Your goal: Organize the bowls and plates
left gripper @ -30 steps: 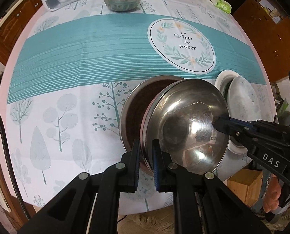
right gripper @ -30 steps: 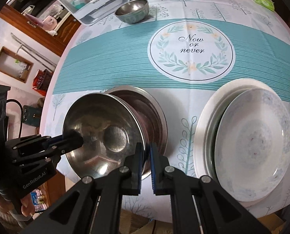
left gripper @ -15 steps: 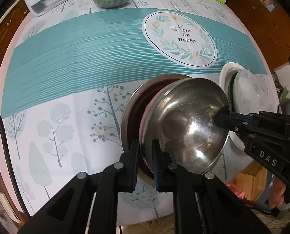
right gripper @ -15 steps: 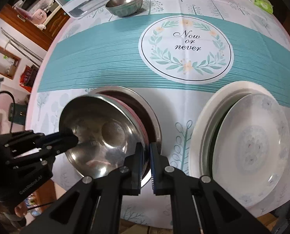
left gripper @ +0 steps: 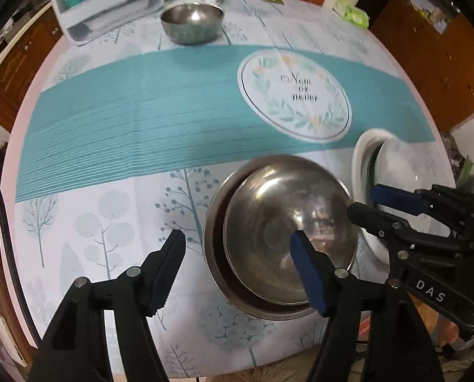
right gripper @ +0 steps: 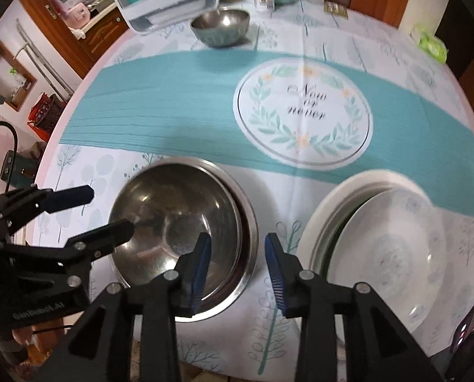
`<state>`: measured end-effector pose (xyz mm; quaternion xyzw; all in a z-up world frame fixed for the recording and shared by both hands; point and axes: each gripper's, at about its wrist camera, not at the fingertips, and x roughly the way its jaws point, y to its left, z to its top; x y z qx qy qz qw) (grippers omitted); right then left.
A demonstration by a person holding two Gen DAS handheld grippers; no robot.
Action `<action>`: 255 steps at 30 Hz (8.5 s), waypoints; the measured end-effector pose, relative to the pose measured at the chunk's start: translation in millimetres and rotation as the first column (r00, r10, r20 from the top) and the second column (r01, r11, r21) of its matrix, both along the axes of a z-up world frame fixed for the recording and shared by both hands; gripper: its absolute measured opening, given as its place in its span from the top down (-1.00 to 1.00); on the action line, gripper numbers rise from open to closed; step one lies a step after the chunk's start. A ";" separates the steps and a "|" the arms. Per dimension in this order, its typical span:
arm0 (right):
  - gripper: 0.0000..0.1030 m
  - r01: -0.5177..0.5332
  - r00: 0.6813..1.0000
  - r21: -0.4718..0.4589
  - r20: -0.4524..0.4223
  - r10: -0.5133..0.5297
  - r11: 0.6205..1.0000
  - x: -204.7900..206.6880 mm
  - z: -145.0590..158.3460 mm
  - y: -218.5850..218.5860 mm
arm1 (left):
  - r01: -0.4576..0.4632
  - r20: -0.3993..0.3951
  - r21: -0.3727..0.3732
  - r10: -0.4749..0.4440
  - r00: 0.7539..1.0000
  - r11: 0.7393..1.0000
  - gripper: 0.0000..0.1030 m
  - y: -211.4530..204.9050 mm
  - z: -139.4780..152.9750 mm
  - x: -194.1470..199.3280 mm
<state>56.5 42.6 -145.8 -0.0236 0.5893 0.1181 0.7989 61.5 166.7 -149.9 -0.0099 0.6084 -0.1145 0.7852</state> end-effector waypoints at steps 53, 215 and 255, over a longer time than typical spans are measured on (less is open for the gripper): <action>0.18 -0.082 0.957 0.155 0.287 0.035 0.984 86.5 147.3 -70.9 | -0.177 0.496 -0.003 0.155 0.854 0.984 -0.64 13.1 224.5 65.2; 0.73 -0.068 0.987 0.130 -0.136 0.086 0.989 18.0 -0.5 -10.9 | -0.051 -0.095 -0.057 0.045 0.994 0.997 0.31 11.7 -0.3 4.6; 0.13 -0.001 0.974 0.264 -0.220 0.061 0.965 13.0 -28.9 -33.2 | -0.107 -0.144 -0.200 0.078 0.986 0.974 -0.55 23.4 -37.7 5.0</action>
